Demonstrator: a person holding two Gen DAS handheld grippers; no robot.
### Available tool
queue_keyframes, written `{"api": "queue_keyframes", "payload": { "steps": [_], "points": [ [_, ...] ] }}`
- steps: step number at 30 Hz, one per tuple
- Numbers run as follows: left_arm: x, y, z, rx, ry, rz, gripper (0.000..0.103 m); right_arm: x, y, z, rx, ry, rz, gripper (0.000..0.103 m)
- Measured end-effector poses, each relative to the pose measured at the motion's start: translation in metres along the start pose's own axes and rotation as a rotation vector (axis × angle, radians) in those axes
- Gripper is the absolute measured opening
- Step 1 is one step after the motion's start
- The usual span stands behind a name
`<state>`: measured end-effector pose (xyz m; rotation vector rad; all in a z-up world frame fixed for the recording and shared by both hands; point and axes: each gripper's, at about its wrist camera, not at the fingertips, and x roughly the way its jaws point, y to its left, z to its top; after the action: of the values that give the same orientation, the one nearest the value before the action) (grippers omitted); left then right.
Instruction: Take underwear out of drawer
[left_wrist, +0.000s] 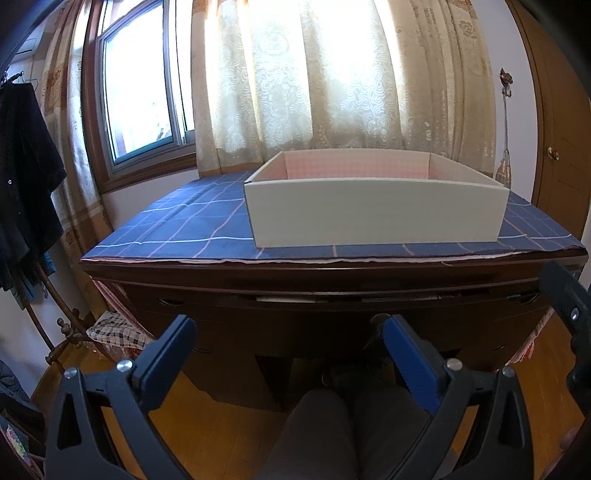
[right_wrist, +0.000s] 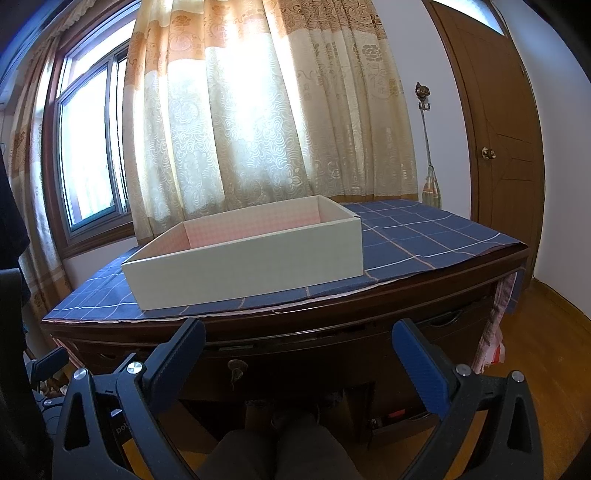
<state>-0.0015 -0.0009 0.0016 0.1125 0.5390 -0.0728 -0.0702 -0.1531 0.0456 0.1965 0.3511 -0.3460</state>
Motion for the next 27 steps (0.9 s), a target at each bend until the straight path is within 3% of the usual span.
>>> {"api": "queue_keyframes", "payload": {
  "steps": [27],
  "points": [
    [-0.0004, 0.0000, -0.0008, -0.012, 0.006, -0.001, 0.103, 0.0000, 0.0019, 0.0001, -0.002, 0.006, 0.012, 0.103]
  ]
}}
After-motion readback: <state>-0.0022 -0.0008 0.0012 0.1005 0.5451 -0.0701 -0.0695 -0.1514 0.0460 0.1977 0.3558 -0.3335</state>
